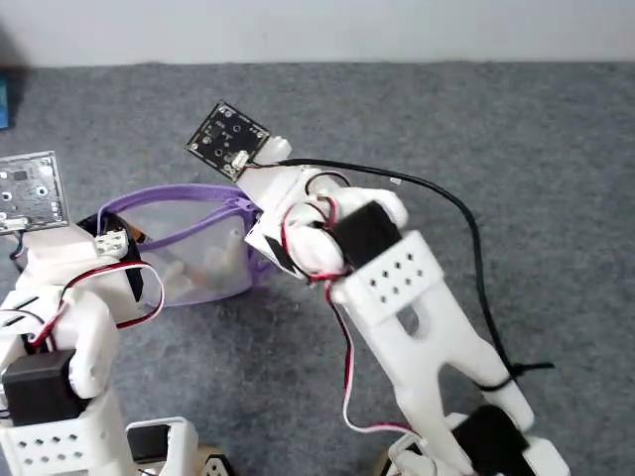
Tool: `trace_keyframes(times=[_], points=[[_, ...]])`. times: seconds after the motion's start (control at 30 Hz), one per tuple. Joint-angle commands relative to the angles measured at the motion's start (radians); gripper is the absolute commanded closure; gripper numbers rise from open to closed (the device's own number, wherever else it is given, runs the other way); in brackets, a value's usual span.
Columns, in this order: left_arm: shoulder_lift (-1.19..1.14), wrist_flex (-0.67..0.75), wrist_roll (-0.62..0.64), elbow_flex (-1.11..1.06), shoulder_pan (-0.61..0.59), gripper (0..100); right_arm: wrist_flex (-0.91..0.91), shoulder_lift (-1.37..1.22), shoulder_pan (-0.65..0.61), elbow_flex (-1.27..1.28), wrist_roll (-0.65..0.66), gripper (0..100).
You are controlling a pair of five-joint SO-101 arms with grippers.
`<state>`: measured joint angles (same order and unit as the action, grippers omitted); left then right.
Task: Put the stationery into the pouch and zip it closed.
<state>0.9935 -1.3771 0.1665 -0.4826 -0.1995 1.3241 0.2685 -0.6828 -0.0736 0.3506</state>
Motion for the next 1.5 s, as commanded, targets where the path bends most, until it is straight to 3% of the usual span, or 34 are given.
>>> trace_keyframes(times=[0.0, 0.3, 0.6, 0.83, 1.13, 1.3, 1.47], points=[[-0.026, 0.008, 0.003, -0.018, 0.014, 99, -0.021, 0.087, -0.002, -0.006, 0.009, 98.9], [-0.025, 0.003, 0.003, 0.002, 0.014, 99, -0.031, 0.179, -0.002, -0.008, 0.009, 98.9], [-0.025, -0.071, 0.003, 0.157, 0.038, 98, -0.105, 0.248, -0.002, -0.008, 0.012, 98.9], [-0.023, -0.207, 0.008, 0.305, 0.117, 81, -0.211, 0.245, 0.036, -0.006, 0.068, 98.9], [-0.023, -0.287, 0.002, 0.46, 0.121, 79, -0.292, 0.243, 0.053, -0.005, 0.069, 98.9], [-0.026, -0.29, 0.002, 0.461, 0.114, 80, -0.268, 0.257, 0.067, 0.063, 0.112, 98.9], [-0.032, -0.284, 0.002, 0.4, 0.114, 80, -0.016, 0.298, 0.077, 0.074, 0.107, 98.9]])
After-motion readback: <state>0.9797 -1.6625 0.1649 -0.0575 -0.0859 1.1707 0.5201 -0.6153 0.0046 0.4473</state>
